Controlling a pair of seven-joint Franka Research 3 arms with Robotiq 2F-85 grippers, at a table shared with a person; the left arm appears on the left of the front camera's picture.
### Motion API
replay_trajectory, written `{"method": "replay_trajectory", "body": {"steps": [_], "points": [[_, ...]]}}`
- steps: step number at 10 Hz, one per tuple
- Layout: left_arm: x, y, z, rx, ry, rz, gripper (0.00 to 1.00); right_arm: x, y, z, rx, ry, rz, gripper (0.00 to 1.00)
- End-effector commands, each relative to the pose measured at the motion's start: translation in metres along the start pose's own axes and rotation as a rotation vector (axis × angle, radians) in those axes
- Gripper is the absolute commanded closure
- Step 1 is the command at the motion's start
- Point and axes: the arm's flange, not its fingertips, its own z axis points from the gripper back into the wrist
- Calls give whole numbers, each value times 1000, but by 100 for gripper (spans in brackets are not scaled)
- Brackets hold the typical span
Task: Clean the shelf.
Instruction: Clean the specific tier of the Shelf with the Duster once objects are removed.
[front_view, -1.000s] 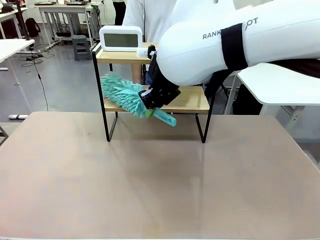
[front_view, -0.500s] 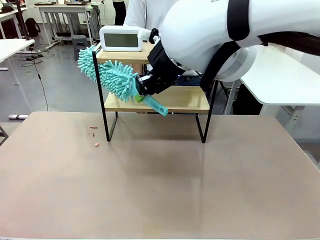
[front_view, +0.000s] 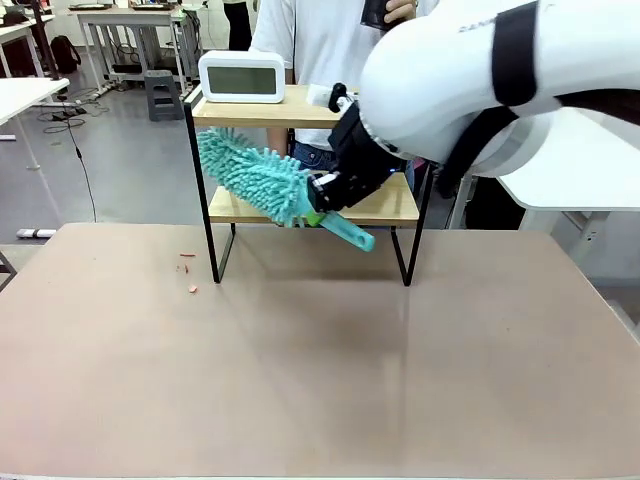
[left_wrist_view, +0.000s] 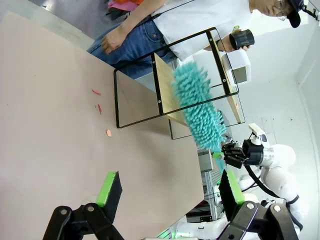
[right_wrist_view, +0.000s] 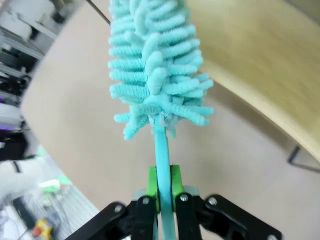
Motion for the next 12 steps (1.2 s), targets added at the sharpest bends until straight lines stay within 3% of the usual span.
{"method": "replay_trajectory", "body": {"steps": [1,2,4,6,9,11,12], "points": [[-4,0,-3,-18,-14,-19,0,-48,-51,68,-1,105,-42,88],[-4,0,-3,-18,-14,-19,0,-86,-78,109,36,167,-41,88],[-4,0,-3,-18,-14,-19,0,-174,-123,193,59,202,-165,88],[-4,0,-3,-18,-14,-19,0,-260,-164,258,150,109,-303,88],[-4,0,-3,-18,-14,-19,0,-344,-234,276,257,-53,-552,88],[-4,0,-3,-18,-14,-19,0,-339,-260,238,358,-184,-644,88],[-4,0,-3,-18,-14,-19,0,-367,-232,283,258,-40,-595,88]]}}
